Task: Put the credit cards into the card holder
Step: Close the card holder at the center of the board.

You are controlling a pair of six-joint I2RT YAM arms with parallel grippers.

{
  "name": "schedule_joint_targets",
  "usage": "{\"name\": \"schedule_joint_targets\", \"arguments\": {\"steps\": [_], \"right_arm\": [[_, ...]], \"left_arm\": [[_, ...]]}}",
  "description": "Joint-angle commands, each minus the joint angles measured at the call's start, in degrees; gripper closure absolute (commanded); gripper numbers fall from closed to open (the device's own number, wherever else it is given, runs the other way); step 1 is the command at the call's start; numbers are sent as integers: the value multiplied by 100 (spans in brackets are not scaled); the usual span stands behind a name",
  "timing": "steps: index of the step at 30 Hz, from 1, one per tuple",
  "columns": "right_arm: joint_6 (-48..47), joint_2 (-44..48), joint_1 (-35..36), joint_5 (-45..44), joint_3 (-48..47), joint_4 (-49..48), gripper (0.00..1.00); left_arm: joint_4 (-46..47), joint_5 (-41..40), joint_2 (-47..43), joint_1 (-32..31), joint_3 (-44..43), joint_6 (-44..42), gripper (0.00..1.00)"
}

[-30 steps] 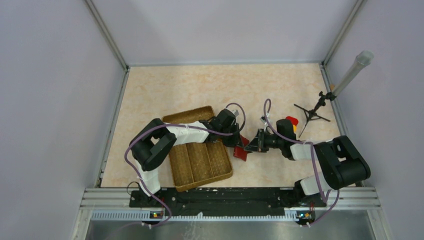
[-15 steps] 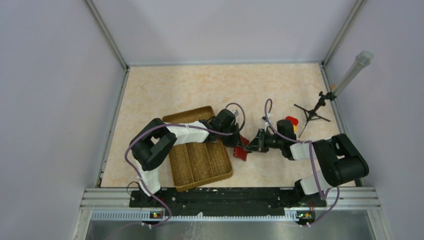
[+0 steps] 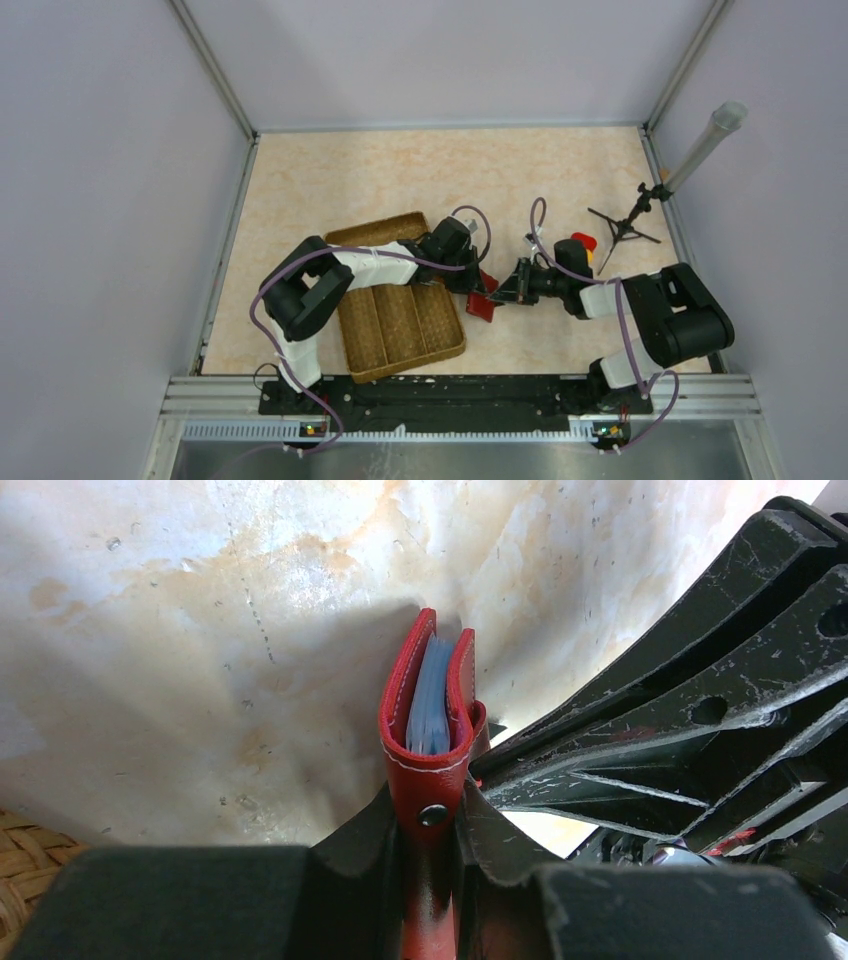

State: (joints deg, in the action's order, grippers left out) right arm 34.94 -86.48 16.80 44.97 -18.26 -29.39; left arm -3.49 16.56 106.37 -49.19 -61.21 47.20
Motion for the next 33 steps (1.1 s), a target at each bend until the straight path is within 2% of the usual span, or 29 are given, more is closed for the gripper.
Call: {"name": "schedule_joint_targets", "arguments": {"steps": [1, 12, 26, 33], "right_arm": [[-304, -447, 102, -1404, -87, 80, 100], [-164, -819, 357, -1737, -347, 299, 100], [-138, -1002, 910, -2788, -691, 1053, 100], [0, -1134, 1053, -3021, -717, 1119, 100]], "left_arm": [[85, 220, 119, -108, -58, -169, 100], [224, 352, 160, -108, -34, -178, 100], [626, 454, 186, -109, 112, -37, 100], [750, 512, 181, -108, 161, 0, 100]]}}
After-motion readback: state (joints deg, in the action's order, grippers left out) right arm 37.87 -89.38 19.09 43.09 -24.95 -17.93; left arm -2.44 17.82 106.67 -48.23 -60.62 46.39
